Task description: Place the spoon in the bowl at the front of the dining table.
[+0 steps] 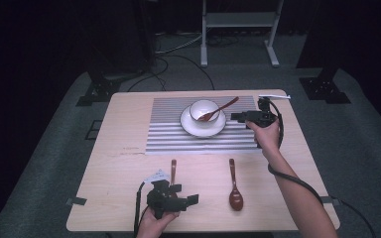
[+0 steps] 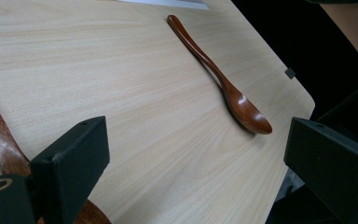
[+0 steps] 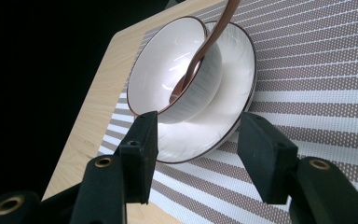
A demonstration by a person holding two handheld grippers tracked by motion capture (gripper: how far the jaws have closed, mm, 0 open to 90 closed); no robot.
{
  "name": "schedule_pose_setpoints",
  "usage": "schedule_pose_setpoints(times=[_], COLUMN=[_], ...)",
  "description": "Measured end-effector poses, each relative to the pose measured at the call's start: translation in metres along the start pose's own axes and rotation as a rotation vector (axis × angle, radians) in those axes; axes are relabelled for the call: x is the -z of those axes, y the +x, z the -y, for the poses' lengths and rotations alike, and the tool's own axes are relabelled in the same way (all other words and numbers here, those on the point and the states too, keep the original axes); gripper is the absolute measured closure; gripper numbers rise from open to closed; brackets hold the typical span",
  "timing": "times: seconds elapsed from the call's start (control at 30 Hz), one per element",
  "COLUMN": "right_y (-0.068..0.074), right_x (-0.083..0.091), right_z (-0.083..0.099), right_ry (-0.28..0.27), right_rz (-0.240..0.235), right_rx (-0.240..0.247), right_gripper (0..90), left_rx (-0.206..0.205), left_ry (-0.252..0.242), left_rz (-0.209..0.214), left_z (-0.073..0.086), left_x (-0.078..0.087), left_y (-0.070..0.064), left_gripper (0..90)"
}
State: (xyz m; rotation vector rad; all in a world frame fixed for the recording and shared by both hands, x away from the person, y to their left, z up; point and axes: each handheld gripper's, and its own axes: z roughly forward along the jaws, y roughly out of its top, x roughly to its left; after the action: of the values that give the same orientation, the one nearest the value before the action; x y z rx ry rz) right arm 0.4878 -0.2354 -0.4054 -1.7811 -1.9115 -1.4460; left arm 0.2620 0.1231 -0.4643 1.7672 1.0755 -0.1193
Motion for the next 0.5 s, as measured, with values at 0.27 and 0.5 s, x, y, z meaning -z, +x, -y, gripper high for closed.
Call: schedule_pose_setpoints(times=[0.27,0.5], right_y=[0.000,-0.003], right_x=[0.011,0.020], right_z=[0.007,0.014], right_ry=[0.020,0.037], right_rz=[0.013,-0.004], right_rx=[0.028,0.037], right_gripper=[46.6,45.8], left_rx=[-0.002,-0.003], left_ry=[0.003,0.005], left_rz=[-0.002,-0.003], left_z=[0.000,0.001], left_x=[-0.001,-0.002], left_y=[0.000,0.000], left_gripper=[5.6,5.6])
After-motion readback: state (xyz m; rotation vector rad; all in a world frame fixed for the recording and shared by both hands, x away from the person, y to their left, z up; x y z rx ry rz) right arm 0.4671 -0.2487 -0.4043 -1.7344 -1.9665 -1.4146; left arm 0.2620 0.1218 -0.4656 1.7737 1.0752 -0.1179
